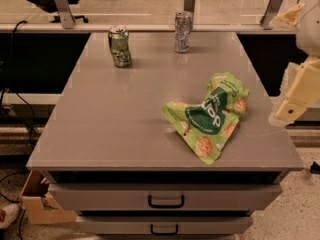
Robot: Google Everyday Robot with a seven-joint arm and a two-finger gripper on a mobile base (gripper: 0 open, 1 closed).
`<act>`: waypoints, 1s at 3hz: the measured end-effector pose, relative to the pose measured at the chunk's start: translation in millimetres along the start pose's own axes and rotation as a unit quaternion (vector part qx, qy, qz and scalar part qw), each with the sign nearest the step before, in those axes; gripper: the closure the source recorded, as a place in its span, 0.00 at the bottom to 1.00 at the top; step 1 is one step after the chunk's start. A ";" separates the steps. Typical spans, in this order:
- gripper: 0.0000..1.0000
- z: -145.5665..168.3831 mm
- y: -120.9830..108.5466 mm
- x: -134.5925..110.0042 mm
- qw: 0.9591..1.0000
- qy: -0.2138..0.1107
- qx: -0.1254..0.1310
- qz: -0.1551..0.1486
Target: Move green rice chip bag near green can
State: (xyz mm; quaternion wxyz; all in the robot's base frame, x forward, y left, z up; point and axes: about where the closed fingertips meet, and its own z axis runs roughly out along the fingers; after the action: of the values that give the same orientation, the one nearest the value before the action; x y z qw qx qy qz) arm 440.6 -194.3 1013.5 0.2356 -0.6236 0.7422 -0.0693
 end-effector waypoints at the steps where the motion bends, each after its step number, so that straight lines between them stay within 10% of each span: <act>1: 0.00 40.4 -2.8 -9.0 0.996 -0.063 -0.024 -0.050; 3: 0.00 92.0 6.7 -31.2 0.972 -0.127 -0.084 -0.179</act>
Offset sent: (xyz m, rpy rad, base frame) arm 0.0488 0.0447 -0.1034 0.1417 0.0696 0.5298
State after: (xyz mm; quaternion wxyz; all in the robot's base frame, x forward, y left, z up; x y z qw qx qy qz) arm 478.3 -145.5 938.2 0.2587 -0.7676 0.5855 0.0324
